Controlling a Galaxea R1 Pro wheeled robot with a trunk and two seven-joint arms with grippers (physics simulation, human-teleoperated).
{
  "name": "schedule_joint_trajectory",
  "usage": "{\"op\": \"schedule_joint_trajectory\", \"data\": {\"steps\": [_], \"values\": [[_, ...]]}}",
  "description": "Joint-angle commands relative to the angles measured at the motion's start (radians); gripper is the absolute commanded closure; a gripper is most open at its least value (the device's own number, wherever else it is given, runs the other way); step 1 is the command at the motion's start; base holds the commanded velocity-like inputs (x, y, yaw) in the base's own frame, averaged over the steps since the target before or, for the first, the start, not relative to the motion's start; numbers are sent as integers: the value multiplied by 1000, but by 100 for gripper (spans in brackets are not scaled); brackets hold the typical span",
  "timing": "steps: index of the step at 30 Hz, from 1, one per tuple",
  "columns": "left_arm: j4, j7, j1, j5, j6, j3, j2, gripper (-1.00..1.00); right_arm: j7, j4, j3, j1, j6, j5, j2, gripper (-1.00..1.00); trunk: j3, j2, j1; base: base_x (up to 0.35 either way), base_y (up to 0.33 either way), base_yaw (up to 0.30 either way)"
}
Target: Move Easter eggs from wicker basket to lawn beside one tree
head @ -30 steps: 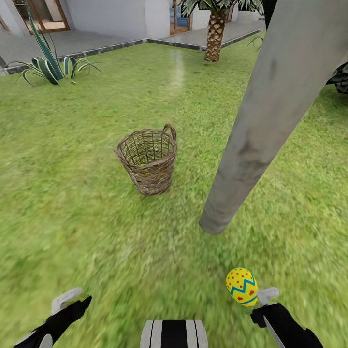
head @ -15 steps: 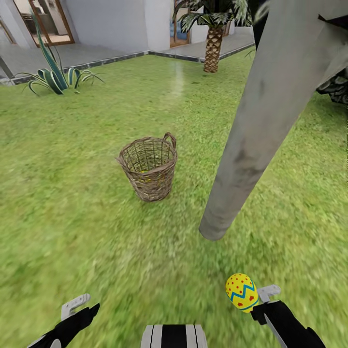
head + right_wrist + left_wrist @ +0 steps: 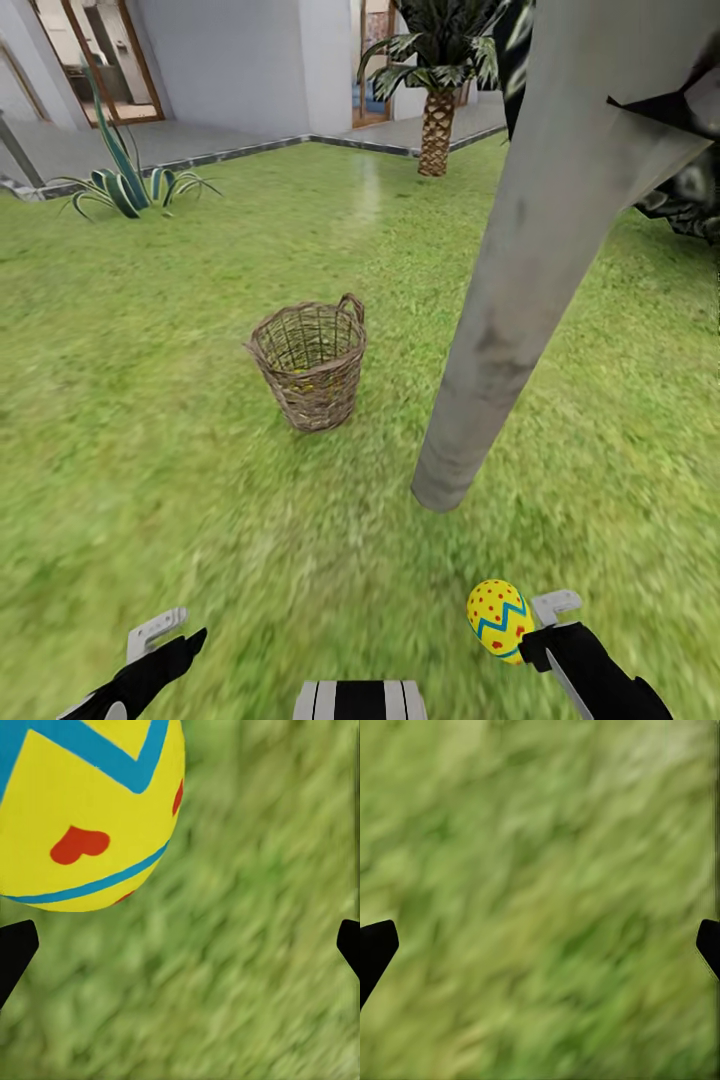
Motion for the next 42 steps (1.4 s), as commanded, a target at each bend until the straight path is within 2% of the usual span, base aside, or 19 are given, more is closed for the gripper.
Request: {"op": "schedule_joint_trajectory", "data": {"steps": [1, 25, 28, 31, 32, 33, 36, 42], "values": [[-1, -3, 0, 5, 7, 2, 0, -100, -3, -1, 5, 0, 7, 4, -1, -100, 3, 0, -1, -30, 0, 0], [-1, -4, 0, 6, 7, 4, 0, -100, -2, 11, 6, 0, 10, 10, -1, -100, 96, 6, -11, -317, 0, 0], [-1, -4, -1, 6, 7, 4, 0, -100, -6, 10, 6, 0, 18, 13, 5, -100, 108, 6, -13, -345, 0, 0], [-1, -4, -1, 6, 8, 4, 0, -100, -11, 6, 6, 2, 22, 12, 22, -100, 119, 7, -14, -345, 0, 0], [-1, -4, -1, 6, 9, 4, 0, -100, -12, 3, 6, 8, 20, 9, 26, -100, 123, 7, -15, -345, 0, 0], [-1, -3, -1, 6, 14, 4, 0, -100, -15, -94, 4, 85, 16, 4, 32, -100, 127, 7, -15, -345, 0, 0], [-1, -3, -1, 6, 16, 4, 0, -100, -15, -188, 4, 152, 31, 10, 31, -100, 137, 26, -25, -345, 0, 0], [0, -3, 0, 6, 16, 4, -2, -100, -15, -152, 2, 195, 46, 3, 23, -100, 156, 68, -48, -345, 0, 0]]}}
